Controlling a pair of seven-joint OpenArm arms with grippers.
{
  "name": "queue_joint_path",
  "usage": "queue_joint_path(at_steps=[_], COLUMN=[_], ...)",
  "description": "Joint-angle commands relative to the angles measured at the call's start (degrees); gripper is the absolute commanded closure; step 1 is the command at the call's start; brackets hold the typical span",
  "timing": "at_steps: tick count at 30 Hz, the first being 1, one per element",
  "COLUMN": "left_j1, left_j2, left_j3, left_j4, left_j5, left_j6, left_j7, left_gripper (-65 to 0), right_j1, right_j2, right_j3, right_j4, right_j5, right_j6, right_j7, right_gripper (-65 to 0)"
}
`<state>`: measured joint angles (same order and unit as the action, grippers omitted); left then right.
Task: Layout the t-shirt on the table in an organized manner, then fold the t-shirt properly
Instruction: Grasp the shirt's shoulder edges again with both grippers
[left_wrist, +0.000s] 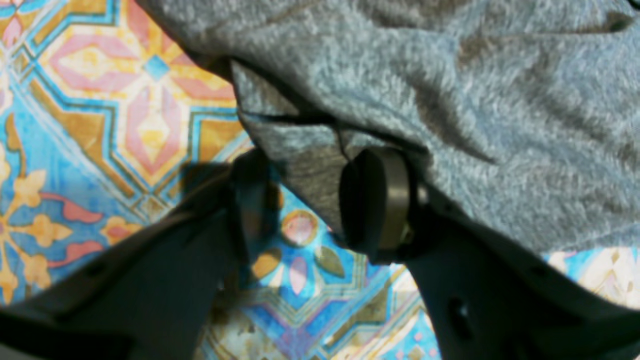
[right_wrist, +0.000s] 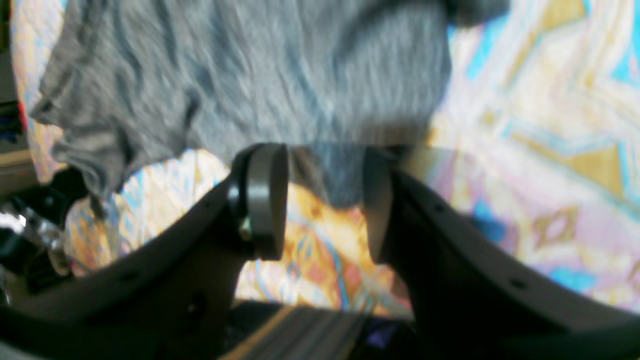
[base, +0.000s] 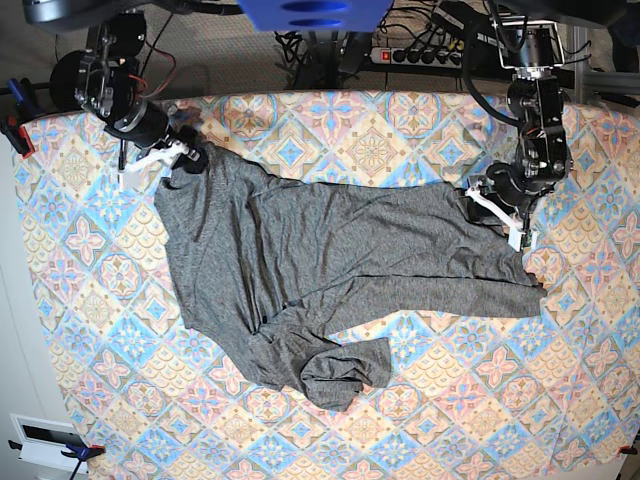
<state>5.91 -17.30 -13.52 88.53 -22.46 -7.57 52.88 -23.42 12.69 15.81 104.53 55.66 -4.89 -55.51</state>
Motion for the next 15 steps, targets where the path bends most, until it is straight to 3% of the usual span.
queue_joint_path(at_steps=[1, 7, 15], left_j1=[-0.24, -0.24, -0.51], left_j2=[-0.68, -0.77, -0.59], left_j3=[-0.24, -0.24, -0.24], left_j4=[0.48, 0.48, 0.48], left_j5=[0.17, 0.17, -0.27], left_j6=[0.14, 0.14, 0.14], left_j7=[0.61, 0.61, 0.61], left_gripper=[-29.8, -29.8, -29.7], right_j1=[-0.18, -0.18, -0.18], right_j2=[0.63, 0.63, 0.45], right_j3=[0.41, 0.05, -0.03], right_j4=[-0.14, -4.62, -5.67], right_j5=[0.56, 0.56, 0.65], right_j6=[0.27, 0.27, 0.36], right_j7=[0.25, 4.74, 4.56], right_gripper=[-23.5, -23.5, -23.3])
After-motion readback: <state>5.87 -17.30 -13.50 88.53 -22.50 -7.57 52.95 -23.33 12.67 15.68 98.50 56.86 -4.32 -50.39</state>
